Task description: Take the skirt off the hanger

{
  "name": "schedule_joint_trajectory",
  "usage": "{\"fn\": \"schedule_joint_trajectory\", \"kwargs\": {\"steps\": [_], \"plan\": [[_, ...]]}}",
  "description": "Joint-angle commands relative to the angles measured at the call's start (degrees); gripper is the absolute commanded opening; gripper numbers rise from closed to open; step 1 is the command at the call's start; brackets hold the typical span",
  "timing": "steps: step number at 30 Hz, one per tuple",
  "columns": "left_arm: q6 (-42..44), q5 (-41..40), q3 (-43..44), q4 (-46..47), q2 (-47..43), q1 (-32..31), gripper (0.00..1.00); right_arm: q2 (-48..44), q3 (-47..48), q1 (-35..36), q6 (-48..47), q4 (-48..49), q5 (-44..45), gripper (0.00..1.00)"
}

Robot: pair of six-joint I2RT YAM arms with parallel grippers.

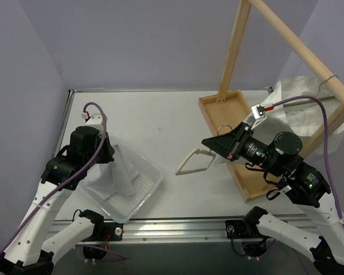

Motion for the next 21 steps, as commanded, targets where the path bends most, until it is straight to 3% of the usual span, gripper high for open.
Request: {"fn": "schedule_joint_trajectory", "kwargs": {"steps": [1, 10, 11, 12, 14, 18, 21], "plan": [[-2.5, 17.0, -3.1, 10.9, 0.9, 4.8, 0.02, -0.9, -0.5, -0.3, 0.1, 4.0, -0.3, 0.0], [-15.2, 24.4, -11.4, 12.2, 0.4, 7.9, 0.04, 2.1, -0.3, -0.3, -2.5, -0.1, -0.4, 0.0], [-16.5, 24.6, -12.1, 11.5, -0.2, 7.9, 0.28, 3.1, -0.4, -0.4, -3.1, -1.1, -0.3, 0.0], [-17.2, 24.8, -12.5, 11.1, -0.6, 7.9, 0.45, 3.6, -0.5, -0.3, -3.4, -1.6, 0.0, 0.0], [-19.0, 26.2, -13.2, 10.7, -2.5, 7.9, 0.7, 4.6, -0.8, -0.3, -4.1, -2.8, 0.9, 0.0], [-21.5, 24.5, -12.6, 7.9, -6.7, 7.9, 0.82, 5.2, -2.4, -0.4, -4.1, -3.2, 2.0, 0.0], [-23.1, 21.2, -11.1, 5.0, -10.5, 7.9, 0.82, 5.3, -3.4, -0.5, -4.2, -4.5, 3.5, 0.0]]}}
